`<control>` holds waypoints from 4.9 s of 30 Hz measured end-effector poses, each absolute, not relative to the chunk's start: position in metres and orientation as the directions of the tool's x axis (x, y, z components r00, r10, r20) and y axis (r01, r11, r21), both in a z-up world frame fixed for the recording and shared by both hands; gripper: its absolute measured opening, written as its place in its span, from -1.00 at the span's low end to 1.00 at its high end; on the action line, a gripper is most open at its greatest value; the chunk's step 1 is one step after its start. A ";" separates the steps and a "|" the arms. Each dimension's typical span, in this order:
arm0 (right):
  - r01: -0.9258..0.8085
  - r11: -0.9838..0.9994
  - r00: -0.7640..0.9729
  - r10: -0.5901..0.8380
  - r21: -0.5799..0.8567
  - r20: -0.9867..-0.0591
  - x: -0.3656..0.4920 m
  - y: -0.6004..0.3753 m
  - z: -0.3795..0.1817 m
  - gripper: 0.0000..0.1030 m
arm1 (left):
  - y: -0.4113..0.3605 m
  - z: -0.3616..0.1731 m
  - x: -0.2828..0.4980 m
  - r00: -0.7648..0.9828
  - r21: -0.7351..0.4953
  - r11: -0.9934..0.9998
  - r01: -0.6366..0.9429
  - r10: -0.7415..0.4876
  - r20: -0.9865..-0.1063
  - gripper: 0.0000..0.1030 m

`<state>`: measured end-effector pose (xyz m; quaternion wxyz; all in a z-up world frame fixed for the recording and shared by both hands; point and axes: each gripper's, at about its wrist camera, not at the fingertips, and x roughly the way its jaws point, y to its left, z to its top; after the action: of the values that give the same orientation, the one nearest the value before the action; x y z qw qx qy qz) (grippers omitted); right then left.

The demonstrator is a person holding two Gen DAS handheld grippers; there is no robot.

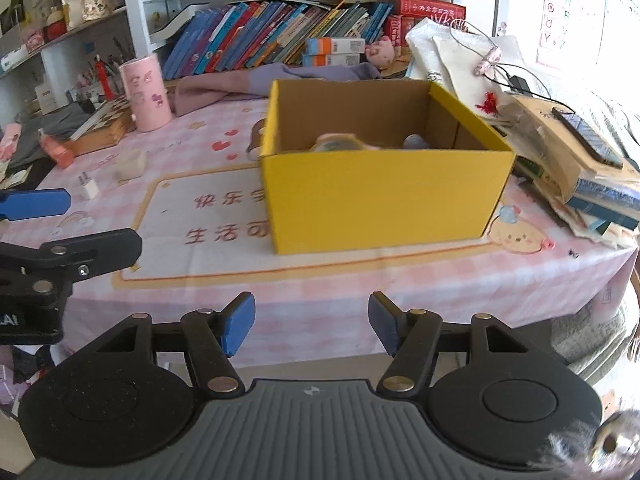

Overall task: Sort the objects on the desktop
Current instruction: 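Withdraw both open tools from the yellow box back over the table, then move the right tool toward the white block while the left tool approaches the white plug, then close the right tool on the white block while the left tool hovers over the plug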

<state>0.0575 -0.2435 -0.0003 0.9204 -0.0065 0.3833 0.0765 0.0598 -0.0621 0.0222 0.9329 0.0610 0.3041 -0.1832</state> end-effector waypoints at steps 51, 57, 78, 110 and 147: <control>-0.434 0.901 0.637 0.327 0.026 -0.698 0.022 -0.090 0.002 0.20 | 0.075 0.018 0.004 0.790 -0.014 0.995 0.099 -0.088 -0.607 0.86; -0.441 0.897 0.633 0.336 0.032 -0.698 0.026 -0.087 0.003 0.20 | 0.077 0.018 0.006 0.789 -0.017 0.996 0.086 -0.078 -0.609 0.86; -0.460 0.884 0.589 0.372 0.081 -0.717 0.082 -0.078 -0.009 0.20 | 0.085 0.008 0.056 0.767 -0.009 1.000 0.023 -0.024 -0.641 0.86; -0.551 0.827 0.539 0.450 0.106 -0.712 0.284 -0.011 -0.022 0.18 | 0.113 -0.015 0.199 0.727 0.059 0.987 -0.147 0.149 -0.670 0.86; -0.514 0.858 0.600 0.372 0.016 -0.709 0.360 0.008 -0.053 -0.23 | 0.118 -0.057 0.267 0.617 0.085 0.981 -0.173 0.175 -0.767 0.83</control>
<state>0.3604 0.0080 -0.0529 0.8892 -0.0954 0.3718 0.2490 0.2674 0.1180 -0.0570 0.8992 0.0012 0.4268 0.0968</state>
